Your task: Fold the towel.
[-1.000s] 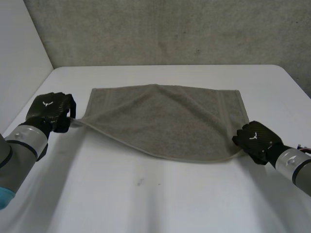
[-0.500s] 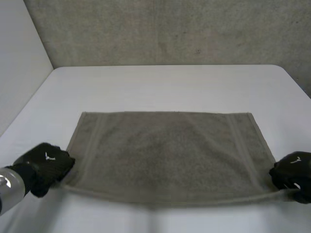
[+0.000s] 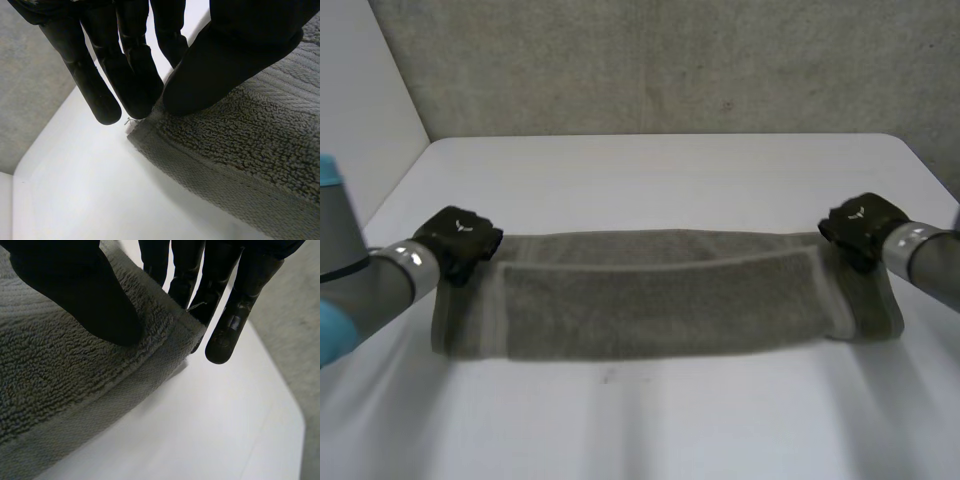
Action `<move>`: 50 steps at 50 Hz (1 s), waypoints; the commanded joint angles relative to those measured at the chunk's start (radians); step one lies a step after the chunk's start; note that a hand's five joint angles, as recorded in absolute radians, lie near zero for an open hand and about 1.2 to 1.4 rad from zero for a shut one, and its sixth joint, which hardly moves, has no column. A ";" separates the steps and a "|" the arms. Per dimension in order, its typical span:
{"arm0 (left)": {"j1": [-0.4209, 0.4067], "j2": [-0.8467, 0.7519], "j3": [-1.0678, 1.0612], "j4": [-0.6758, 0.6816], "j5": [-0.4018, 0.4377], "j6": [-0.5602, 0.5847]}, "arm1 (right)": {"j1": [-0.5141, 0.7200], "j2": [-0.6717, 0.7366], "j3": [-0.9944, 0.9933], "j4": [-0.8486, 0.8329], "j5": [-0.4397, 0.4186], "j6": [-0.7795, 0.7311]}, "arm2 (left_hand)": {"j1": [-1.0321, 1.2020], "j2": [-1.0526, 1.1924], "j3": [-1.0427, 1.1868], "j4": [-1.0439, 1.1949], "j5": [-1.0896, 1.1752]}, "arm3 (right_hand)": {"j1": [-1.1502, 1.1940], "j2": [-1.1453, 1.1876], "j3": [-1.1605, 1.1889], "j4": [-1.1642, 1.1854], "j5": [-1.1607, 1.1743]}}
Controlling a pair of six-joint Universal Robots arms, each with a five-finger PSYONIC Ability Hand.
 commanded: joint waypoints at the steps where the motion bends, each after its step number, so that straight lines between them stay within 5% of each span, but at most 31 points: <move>1: -0.037 -0.172 0.230 0.032 -0.063 -0.029 | 0.048 0.115 -0.092 -0.202 0.046 0.043 | 0.201 0.178 0.179 0.178 0.183 | 0.426 0.220 0.212 0.203 0.238; 11: -0.090 -0.374 0.528 0.041 -0.135 -0.055 | 0.092 0.256 -0.227 -0.301 0.170 0.036 | 0.201 0.178 0.179 0.178 0.183 | 0.426 0.220 0.212 0.203 0.238; 20: -0.100 -0.451 0.603 0.048 -0.141 -0.056 | 0.097 0.294 -0.275 -0.303 0.181 0.038 | 0.201 0.178 0.179 0.178 0.183 | 0.426 0.220 0.212 0.203 0.238; 22: -0.102 -0.460 0.606 0.066 -0.144 -0.056 | 0.100 0.293 -0.279 -0.303 0.182 0.040 | 0.176 0.152 0.153 0.153 0.157 | 0.301 0.095 0.087 0.078 0.113; 23: -0.102 -0.460 0.606 0.066 -0.144 -0.056 | 0.100 0.291 -0.285 -0.303 0.188 0.038 | 0.175 0.152 0.153 0.152 0.157 | -0.161 -0.367 -0.376 -0.384 -0.350; 24: -0.103 -0.460 0.605 0.064 -0.146 -0.055 | 0.100 0.291 -0.290 -0.301 0.190 0.043 | -0.269 -0.293 -0.292 -0.292 -0.288 | -0.651 -0.857 -0.866 -0.874 -0.840; 25: -0.108 -0.457 0.605 0.064 -0.147 -0.053 | 0.100 0.291 -0.290 -0.301 0.190 0.043 | -0.785 -0.809 -0.808 -0.808 -0.804 | -0.656 -0.862 -0.870 -0.879 -0.845; 26: -0.108 -0.457 0.605 0.064 -0.147 -0.053 | 0.100 0.285 -0.288 -0.301 0.191 0.047 | -0.790 -0.814 -0.813 -0.813 -0.809 | -0.795 -1.002 -1.010 -1.019 -0.984; 27: -0.117 -0.450 0.603 0.061 -0.155 -0.053 | 0.100 0.271 -0.282 -0.300 0.193 0.052 | -1.020 -1.044 -1.043 -1.043 -1.039 | -0.795 -1.002 -1.010 -1.019 -0.984; 33: -0.151 -0.385 0.589 0.057 -0.181 -0.066 | 0.092 0.129 -0.224 -0.300 0.187 0.156 | -1.002 -1.025 -1.025 -1.025 -1.020 | -0.795 -1.002 -1.010 -1.019 -0.984; 40: -0.162 -0.196 0.410 0.087 -0.177 -0.222 | 0.086 -0.020 -0.108 -0.285 0.159 0.297 | -0.993 -1.017 -1.016 -1.016 -1.012 | -0.795 -1.002 -1.010 -1.019 -0.984; 50: -0.157 0.064 0.068 0.209 -0.170 -0.386 | 0.035 -0.161 0.094 -0.116 0.096 0.311 | -1.005 -1.028 -1.028 -1.028 -1.023 | -0.795 -1.002 -1.010 -1.019 -0.984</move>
